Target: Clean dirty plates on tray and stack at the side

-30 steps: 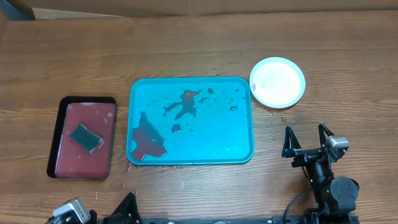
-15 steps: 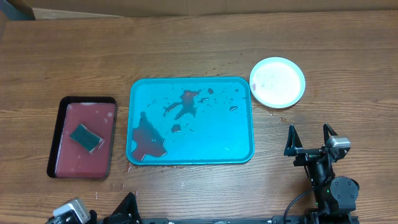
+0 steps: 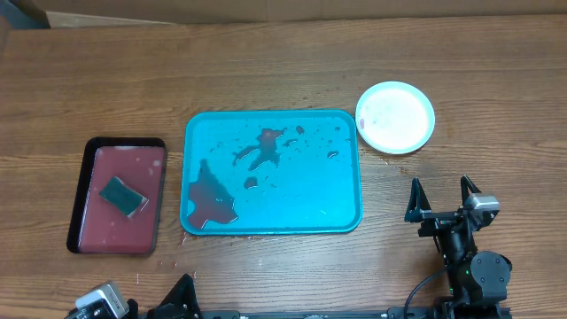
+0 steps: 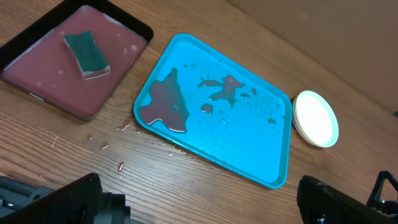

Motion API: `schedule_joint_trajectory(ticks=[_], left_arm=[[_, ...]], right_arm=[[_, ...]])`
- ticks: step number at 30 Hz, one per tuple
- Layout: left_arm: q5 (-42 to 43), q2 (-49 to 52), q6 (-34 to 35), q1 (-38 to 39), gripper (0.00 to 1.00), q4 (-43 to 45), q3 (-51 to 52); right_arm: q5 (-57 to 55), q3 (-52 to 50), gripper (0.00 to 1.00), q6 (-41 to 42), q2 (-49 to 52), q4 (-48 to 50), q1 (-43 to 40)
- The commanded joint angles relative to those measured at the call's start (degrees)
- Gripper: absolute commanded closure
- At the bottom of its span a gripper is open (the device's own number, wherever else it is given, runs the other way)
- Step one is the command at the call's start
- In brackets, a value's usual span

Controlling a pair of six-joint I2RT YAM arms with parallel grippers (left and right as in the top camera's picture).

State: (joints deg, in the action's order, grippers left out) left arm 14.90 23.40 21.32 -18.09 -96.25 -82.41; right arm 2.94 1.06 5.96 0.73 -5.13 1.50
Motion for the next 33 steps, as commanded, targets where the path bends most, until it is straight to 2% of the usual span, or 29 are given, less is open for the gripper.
schedule_joint_trajectory(ticks=[1,3,5,6,8,13,19,23,28,31,33], left_arm=[[-1.6,-0.4,1.0,0.0,0.00,0.1,0.0],[-0.7,-0.4,0.8,0.0,0.00,1.2,0.2],[2.9,-0.4,-2.4,0.8,0.00,4.2,1.4],[7.1,-0.5,-9.8,2.5,0.00,10.1,3.7],[10.6,-0.8,-18.2,4.6,0.00,17.7,7.4],[10.6,-4.2,-26.6,9.9,0.00,33.2,19.6],[7.8,-10.5,-26.3,13.7,0.00,56.4,38.8],[1.0,-15.0,-20.8,14.5,0.00,69.7,52.0],[-11.8,-19.6,-8.1,15.3,0.00,78.8,64.1],[-16.9,-21.3,-4.4,15.7,0.00,81.1,68.1],[-19.0,-22.3,-4.3,15.9,0.00,82.1,70.4]], right_arm=[[-0.5,-0.6,0.00,-0.2,-0.6,0.5,-0.3],[-0.5,-0.6,0.00,-0.2,-0.6,0.5,-0.3],[-0.5,-0.6,0.00,-0.2,-0.6,0.5,-0.3],[-0.5,-0.6,0.00,-0.2,-0.6,0.5,-0.3],[-0.5,-0.6,0.00,-0.2,-0.6,0.5,-0.3],[-0.5,-0.6,0.00,-0.2,-0.6,0.5,-0.3],[-0.5,-0.6,0.00,-0.2,-0.6,0.5,-0.3],[-0.5,-0.6,0.00,-0.2,-0.6,0.5,-0.3],[-0.5,-0.6,0.00,-0.2,-0.6,0.5,-0.3],[-0.5,-0.6,0.00,-0.2,-0.6,0.5,-0.3],[-0.5,-0.6,0.00,-0.2,-0.6,0.5,-0.3]])
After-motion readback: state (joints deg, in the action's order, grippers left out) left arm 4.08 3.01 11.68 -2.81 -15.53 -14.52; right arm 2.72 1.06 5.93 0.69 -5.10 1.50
